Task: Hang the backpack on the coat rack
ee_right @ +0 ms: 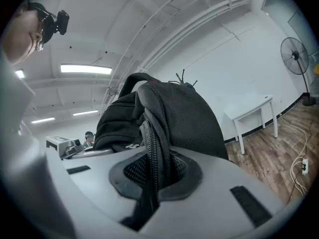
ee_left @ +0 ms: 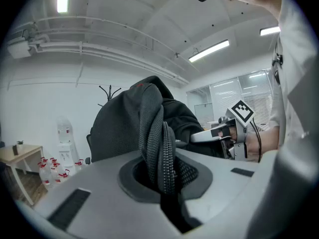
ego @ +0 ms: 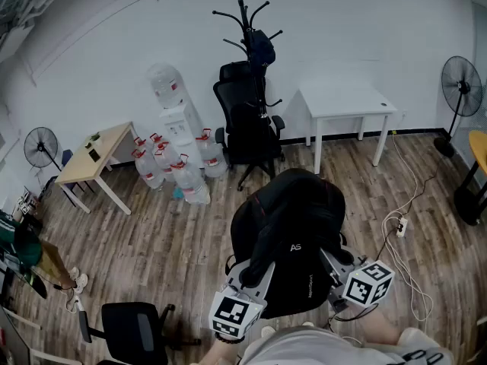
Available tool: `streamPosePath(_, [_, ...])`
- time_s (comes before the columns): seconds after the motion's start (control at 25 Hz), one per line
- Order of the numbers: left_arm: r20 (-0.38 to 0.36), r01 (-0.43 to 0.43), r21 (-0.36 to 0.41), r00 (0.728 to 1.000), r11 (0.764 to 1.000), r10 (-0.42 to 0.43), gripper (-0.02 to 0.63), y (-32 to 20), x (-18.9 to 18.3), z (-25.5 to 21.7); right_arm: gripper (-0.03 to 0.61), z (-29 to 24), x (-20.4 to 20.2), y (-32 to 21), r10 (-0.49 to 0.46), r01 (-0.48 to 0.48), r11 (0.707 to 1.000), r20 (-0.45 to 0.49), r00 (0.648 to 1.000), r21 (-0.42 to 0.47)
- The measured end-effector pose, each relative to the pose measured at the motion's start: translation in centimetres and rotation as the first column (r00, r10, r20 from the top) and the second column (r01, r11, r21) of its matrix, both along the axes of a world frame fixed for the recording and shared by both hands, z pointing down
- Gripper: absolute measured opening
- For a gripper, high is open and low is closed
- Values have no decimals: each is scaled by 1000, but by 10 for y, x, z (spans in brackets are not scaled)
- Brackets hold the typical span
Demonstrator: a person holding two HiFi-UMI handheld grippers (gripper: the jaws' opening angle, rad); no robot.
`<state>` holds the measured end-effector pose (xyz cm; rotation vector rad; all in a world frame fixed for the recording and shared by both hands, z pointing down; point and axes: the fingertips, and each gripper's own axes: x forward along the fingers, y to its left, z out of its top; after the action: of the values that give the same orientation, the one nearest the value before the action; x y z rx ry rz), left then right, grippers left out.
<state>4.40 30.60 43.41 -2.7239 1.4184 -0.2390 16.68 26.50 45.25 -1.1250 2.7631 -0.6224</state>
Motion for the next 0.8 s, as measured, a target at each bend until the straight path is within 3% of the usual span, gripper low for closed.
streamPosePath(0.8, [-3,40,-2,999,999,-40,35,-36,48,-3,31,-7,46,-38,-38,38,999,-1,999,22])
